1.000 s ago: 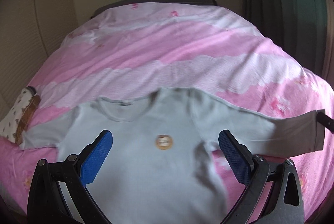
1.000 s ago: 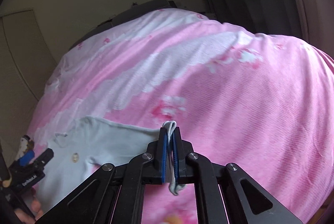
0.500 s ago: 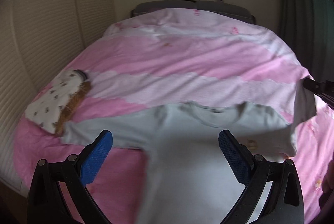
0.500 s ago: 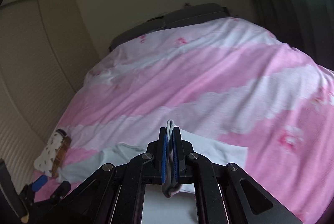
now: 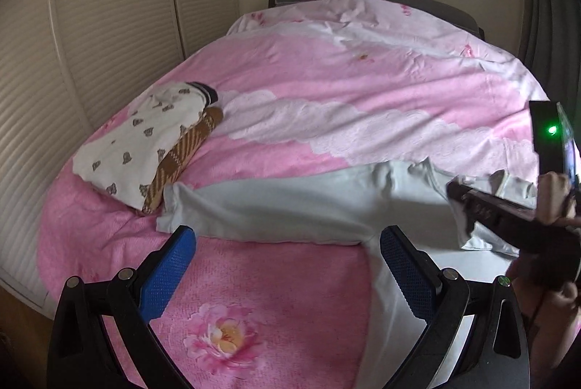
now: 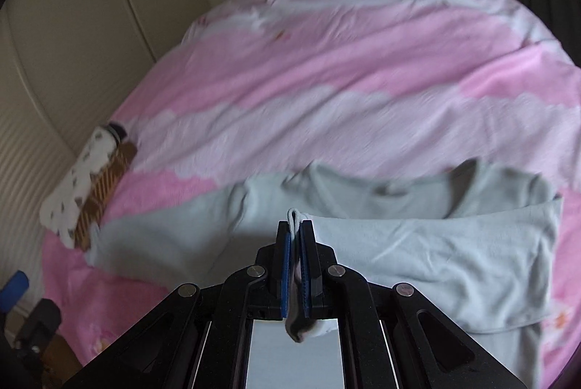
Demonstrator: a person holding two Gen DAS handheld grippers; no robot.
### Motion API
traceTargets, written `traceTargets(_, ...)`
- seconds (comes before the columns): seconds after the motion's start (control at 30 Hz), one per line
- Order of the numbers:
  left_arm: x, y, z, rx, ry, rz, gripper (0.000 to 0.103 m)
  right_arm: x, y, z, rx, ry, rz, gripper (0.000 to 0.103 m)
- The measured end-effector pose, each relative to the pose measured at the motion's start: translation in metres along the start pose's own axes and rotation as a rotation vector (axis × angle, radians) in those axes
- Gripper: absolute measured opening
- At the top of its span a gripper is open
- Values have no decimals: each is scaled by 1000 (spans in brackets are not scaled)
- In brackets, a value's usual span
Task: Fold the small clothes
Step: 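Carry the cuff with the right tool across the shirt body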
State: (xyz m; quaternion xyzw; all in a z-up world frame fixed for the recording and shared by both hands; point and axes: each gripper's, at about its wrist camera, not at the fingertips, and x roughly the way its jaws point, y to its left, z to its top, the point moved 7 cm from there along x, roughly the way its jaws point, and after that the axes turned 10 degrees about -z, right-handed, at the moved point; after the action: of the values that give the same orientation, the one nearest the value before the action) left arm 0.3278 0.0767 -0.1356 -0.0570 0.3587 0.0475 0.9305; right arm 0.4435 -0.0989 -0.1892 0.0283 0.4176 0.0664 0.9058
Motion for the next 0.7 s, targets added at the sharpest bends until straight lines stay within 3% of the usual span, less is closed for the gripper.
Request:
traceTargets(0.37, 13, 9, -8, -9, 27, -6, 103, 30, 22, -16, -93, 41, -38, 8)
traceTargets(0.47, 11, 9, -8, -8, 25, -2, 103, 25, 19, -17, -82, 42, -4, 21)
traceTargets(0.53, 9, 5, -8, -6, 24, -3, 103, 9, 13, -16, -71, 2, 1, 36)
traceTargets(0.6, 8, -1, -8, 3, 21, -7, 103, -9, 2, -15, -69, -41, -8, 45)
traceTargets(0.7, 8, -16, -9, 17, 17, -24, 103, -41, -27, -21, -58, -99, -54, 46)
